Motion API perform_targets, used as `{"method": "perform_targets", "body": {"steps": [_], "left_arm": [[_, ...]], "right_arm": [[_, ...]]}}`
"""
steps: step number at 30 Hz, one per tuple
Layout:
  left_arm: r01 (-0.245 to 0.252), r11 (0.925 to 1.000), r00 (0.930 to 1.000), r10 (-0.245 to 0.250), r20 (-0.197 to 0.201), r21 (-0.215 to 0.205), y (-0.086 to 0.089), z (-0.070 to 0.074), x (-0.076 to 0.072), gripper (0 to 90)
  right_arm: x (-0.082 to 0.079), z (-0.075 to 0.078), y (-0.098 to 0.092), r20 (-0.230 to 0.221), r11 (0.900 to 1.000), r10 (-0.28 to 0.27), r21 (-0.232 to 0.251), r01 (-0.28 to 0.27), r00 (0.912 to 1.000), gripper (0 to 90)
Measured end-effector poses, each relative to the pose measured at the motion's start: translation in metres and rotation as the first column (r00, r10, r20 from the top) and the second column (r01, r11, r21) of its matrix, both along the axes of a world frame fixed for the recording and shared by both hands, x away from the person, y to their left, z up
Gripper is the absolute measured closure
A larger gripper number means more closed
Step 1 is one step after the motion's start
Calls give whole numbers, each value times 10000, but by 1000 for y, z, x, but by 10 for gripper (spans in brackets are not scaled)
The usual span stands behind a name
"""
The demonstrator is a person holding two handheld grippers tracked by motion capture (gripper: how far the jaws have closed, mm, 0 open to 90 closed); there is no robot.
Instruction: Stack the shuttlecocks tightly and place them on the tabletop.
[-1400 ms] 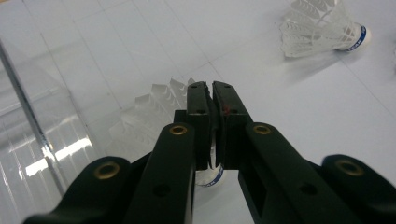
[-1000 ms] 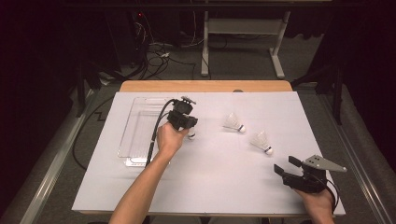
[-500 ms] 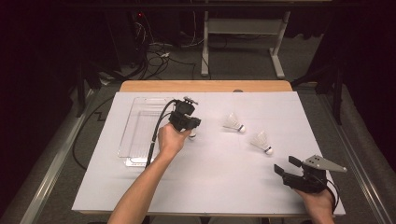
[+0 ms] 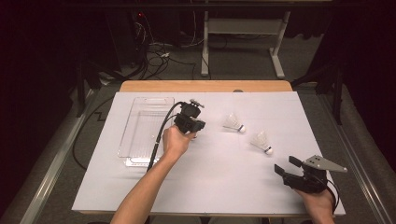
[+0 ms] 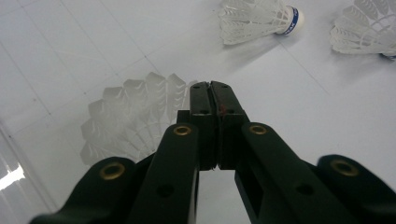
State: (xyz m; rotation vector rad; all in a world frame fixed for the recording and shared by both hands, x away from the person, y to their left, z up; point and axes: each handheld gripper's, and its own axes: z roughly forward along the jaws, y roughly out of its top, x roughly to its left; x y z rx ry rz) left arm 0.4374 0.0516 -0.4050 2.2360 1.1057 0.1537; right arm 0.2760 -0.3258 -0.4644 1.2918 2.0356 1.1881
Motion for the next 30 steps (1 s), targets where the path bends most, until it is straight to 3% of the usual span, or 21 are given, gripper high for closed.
{"method": "perform_targets", "body": {"steps": [17,30], "left_arm": [[121,9998,9995,-126,-293,-182,-12,-8,1,882],[193,9998,9990,-195,-394,-53,-21,-15,2,885]], "right_arm": [[0,0,0,-10,10000,36,5,-36,10000,295],[0,0,0,-6,10000,32,14,-32,10000,295]]}}
